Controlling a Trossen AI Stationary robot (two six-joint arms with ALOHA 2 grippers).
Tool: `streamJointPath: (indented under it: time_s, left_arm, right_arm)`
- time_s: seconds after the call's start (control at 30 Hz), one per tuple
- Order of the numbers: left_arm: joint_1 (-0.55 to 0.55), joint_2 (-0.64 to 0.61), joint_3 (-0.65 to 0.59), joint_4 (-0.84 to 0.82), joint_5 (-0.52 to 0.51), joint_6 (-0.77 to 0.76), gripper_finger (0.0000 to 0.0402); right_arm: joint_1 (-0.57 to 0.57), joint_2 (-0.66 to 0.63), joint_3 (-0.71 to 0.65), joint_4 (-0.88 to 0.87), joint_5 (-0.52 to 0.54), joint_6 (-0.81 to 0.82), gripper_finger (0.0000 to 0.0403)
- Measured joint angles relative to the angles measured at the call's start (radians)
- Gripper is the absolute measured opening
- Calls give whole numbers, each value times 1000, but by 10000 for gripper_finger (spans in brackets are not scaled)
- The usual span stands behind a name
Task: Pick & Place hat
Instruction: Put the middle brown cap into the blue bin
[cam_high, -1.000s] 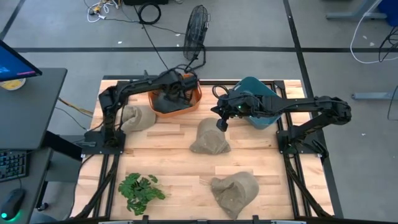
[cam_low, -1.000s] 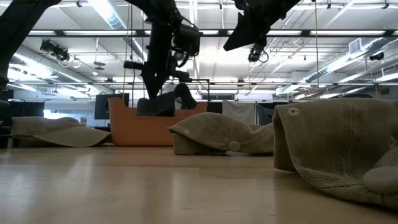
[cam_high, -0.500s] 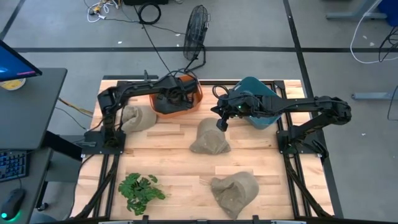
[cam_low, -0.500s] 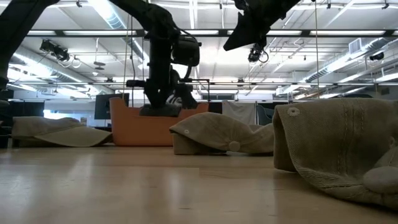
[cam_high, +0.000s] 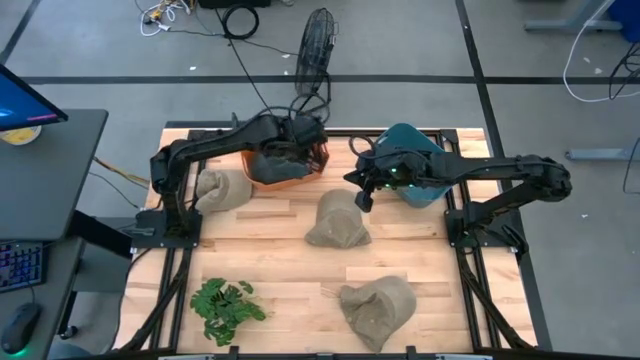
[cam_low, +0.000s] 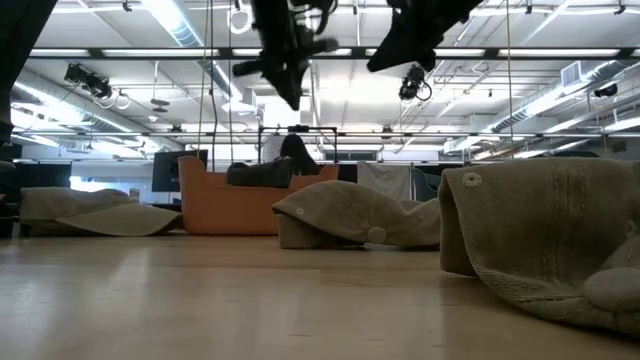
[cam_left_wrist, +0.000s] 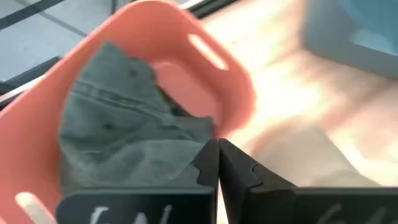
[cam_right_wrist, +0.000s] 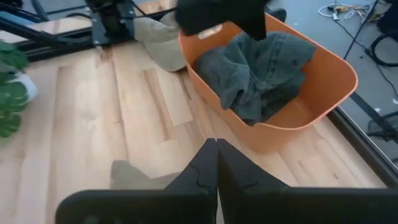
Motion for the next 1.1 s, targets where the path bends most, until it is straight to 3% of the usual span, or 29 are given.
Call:
streamJointPath:
  time_s: [0.2, 0.4, 0.5, 0.6, 0.83, 1.1]
  left_arm:
    - [-104, 0, 49, -85, -1, 33, 54]
    - [-221, 0, 49, -146, 4, 16, 103]
    - [-280, 0, 49, -137, -33, -13, 118]
    - [-324, 0, 49, -151, -58, -28, 124]
    - [-346, 0, 49, -228, 37, -28, 120]
    - [-354, -71, 42, -247, 14, 75, 119]
  right_arm:
    - [48, -96, 0, -67, -16, 2, 2]
    - [74, -135, 0, -77, -184, 111, 21]
    - [91, -134, 0, -83, -202, 86, 42]
    - [107, -130, 0, -95, -202, 55, 69]
    - [144, -121, 0, -138, -202, 53, 130]
    - [152, -122, 0, -194, -136, 56, 155]
